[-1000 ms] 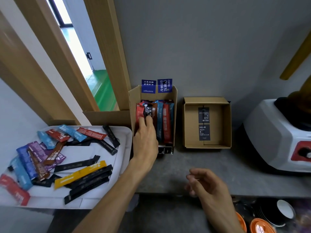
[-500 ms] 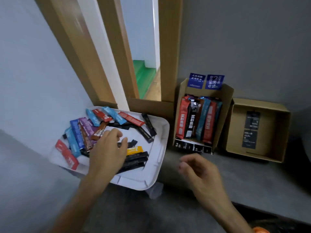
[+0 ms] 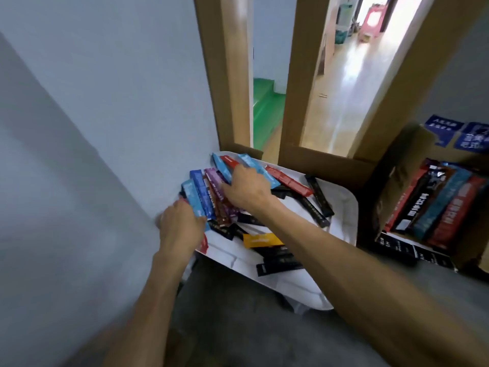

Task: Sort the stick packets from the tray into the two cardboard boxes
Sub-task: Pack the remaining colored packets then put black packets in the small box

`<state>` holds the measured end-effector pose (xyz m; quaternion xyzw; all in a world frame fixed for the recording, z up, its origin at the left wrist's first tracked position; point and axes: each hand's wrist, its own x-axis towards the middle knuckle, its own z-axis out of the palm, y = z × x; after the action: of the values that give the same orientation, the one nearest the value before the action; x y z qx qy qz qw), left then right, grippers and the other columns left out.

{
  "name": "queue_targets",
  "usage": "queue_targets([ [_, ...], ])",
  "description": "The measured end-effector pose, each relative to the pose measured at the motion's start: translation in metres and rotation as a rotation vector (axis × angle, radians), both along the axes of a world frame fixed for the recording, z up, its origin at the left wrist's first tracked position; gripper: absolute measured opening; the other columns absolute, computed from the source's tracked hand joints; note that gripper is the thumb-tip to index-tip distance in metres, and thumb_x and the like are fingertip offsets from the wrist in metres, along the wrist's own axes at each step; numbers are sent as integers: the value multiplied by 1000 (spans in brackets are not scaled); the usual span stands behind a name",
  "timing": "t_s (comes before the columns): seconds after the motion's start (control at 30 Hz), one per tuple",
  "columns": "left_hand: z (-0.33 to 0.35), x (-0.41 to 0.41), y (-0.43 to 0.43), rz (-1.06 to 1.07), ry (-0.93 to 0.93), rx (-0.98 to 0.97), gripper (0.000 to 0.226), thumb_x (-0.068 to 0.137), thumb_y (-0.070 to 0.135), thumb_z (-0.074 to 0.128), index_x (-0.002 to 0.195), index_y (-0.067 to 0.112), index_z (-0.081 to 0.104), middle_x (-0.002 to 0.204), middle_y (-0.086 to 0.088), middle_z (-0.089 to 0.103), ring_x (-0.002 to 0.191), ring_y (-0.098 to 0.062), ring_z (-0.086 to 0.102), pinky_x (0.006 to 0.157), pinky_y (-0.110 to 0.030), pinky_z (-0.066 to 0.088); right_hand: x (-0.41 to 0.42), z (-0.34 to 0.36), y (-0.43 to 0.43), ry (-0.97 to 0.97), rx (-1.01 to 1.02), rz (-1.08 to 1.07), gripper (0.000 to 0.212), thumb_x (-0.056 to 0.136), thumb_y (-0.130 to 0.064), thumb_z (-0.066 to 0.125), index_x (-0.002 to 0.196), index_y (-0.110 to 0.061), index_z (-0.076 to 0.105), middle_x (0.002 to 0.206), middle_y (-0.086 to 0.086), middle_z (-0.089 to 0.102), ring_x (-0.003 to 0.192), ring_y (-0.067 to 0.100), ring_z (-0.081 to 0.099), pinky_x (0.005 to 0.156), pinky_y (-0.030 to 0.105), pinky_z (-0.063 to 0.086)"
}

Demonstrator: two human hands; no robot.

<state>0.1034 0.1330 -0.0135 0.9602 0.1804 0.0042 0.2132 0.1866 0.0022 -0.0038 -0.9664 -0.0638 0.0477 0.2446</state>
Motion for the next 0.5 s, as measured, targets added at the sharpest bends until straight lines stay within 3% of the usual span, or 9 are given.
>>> queue_targets([
  [0.1,-1,4,5,-39,-5,-15,27,87,13,66,113,8,59,103,-12,69,96,-36,66,76,-36,51,5,-8,11,0,-38,9,44,95,-40,59,126,-9,55,128,16,61,112,36,63,86,42,53],
  [0.2,-3,2,14,10,-64,-112,10,88,5,60,90,14,57,78,5,60,73,-21,64,55,-24,40,5,-7,5,67,-9,37,38,91,-29,65,121,-8,56,123,15,62,108,34,62,81,38,51],
  [0.27,-2,7,17,76,-141,-155,10,91,8,60,86,14,53,75,3,59,64,-12,59,47,-16,33,6,-1,-4,107,23,32,34,86,-17,67,117,-8,56,116,14,64,104,32,62,73,33,47],
  [0.33,-1,20,15,113,-150,-142,6,94,17,58,94,11,55,83,-1,62,68,-15,60,47,-17,33,10,6,-10,86,50,-4,29,82,-9,64,111,-8,58,105,12,65,96,30,62,67,32,43],
  [0.43,0,36,8,142,-78,-111,23,97,33,54,95,10,59,81,-2,63,65,-17,60,51,-29,47,22,12,-1,48,85,-32,16,84,-10,60,99,-8,58,90,7,58,83,28,56,66,32,40],
  [0.5,-3,40,5,152,-76,-227,20,97,30,56,95,11,60,79,1,61,58,-10,55,41,-18,41,27,9,10,95,86,-4,17,88,-17,59,101,-6,61,91,10,59,89,32,62,68,32,42],
])
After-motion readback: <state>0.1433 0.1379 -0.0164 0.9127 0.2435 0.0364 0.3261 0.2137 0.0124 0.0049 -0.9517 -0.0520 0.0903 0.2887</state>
